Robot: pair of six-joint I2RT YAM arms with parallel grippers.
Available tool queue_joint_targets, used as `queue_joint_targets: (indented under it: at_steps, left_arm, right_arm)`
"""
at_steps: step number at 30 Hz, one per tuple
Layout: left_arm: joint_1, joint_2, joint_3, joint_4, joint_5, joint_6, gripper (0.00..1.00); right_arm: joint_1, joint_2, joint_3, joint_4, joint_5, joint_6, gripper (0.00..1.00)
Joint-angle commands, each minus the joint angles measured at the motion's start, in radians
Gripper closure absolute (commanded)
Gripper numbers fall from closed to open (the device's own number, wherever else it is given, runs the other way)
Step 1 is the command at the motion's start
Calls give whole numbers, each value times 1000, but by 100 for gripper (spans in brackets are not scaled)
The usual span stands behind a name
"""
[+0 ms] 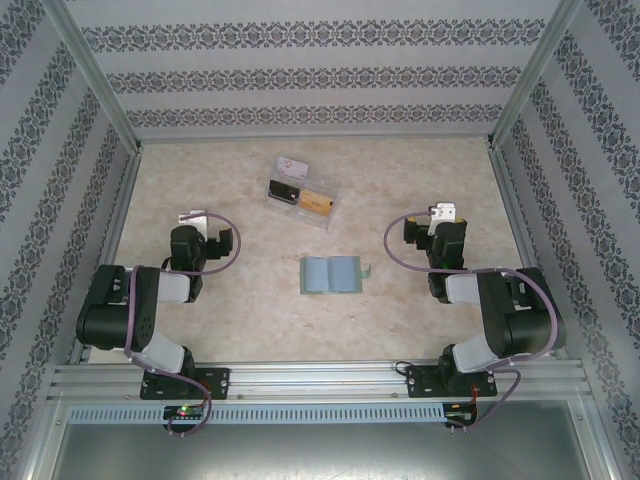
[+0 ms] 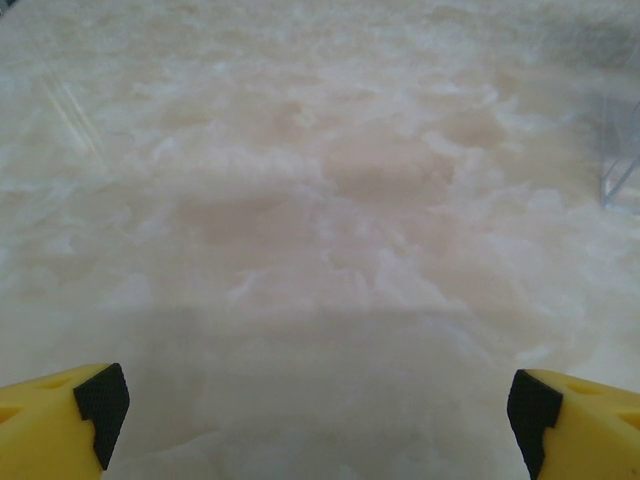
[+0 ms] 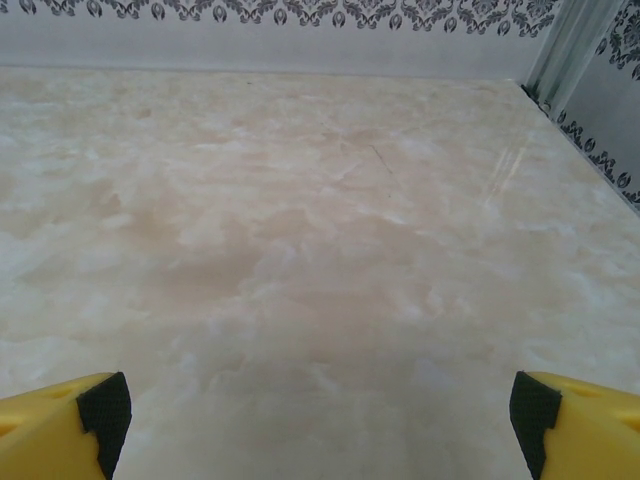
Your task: Take the credit cards out of the card holder
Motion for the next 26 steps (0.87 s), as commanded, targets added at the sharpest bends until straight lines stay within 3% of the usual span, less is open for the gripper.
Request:
queue_joint_targets:
  at_steps: [1, 6, 23, 25, 26]
  left_arm:
    - [9, 4, 20, 59, -10, 5, 1]
    - [-9, 5, 19, 65, -48, 18, 1]
    - [-10, 8, 32, 43, -19, 27, 1]
    - [-9, 8, 31, 46, -19, 28, 1]
    - [-10, 10, 30, 47, -19, 28, 1]
  right_arm:
    - [-17, 5, 9, 40, 18, 18, 2]
    - [-27, 5, 12, 30, 7, 27, 2]
    - [-27, 3, 8, 36, 7, 27, 2]
    - [-29, -3, -13, 75, -58, 9, 2]
    - [-40, -7, -50, 112, -159, -17, 2]
